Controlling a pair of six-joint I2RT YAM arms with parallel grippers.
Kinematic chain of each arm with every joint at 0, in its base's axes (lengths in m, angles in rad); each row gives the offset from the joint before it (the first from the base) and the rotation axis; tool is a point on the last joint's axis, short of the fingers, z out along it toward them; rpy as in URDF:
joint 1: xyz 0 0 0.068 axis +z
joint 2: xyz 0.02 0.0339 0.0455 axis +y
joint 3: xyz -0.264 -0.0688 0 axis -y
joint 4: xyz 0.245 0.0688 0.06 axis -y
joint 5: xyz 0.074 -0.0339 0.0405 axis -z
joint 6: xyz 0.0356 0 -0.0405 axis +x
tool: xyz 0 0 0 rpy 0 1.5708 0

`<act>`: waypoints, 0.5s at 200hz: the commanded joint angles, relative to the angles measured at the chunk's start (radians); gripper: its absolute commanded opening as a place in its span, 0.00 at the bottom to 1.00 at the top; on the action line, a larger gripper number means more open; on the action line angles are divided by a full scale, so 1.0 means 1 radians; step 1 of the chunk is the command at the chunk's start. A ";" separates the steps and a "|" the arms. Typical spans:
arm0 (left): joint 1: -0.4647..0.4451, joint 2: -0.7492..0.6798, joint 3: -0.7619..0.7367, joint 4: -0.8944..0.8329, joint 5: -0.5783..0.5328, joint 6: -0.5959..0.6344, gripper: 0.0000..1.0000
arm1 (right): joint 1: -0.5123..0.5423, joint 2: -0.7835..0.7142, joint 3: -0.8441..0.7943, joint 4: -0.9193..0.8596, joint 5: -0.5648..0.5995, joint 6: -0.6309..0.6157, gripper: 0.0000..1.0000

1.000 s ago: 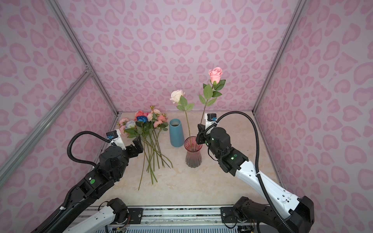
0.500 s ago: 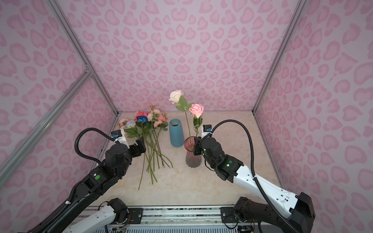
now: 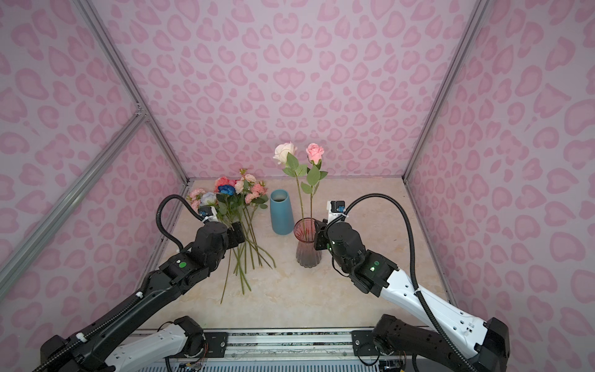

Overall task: Arrange the flowers into the vase
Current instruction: 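Lower the pink rose stem into the pink vase and open the right gripper, then reach the left gripper down to the rose stems and grasp one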

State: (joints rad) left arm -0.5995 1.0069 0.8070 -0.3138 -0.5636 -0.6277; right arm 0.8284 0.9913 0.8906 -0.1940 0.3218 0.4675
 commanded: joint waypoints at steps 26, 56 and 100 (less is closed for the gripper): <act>0.058 0.172 0.059 -0.009 0.034 -0.050 0.94 | 0.009 -0.081 -0.013 -0.046 0.056 -0.014 0.26; 0.135 0.376 0.170 -0.096 0.077 -0.067 0.73 | 0.009 -0.121 -0.037 -0.071 0.112 -0.009 0.20; 0.311 0.533 0.220 -0.132 0.164 -0.114 0.60 | 0.002 -0.205 -0.106 -0.093 0.121 0.024 0.17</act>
State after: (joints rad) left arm -0.3485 1.4921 1.0061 -0.4015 -0.4541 -0.7097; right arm 0.8356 0.8139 0.8135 -0.2619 0.4175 0.4618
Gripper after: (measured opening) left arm 0.600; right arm 0.175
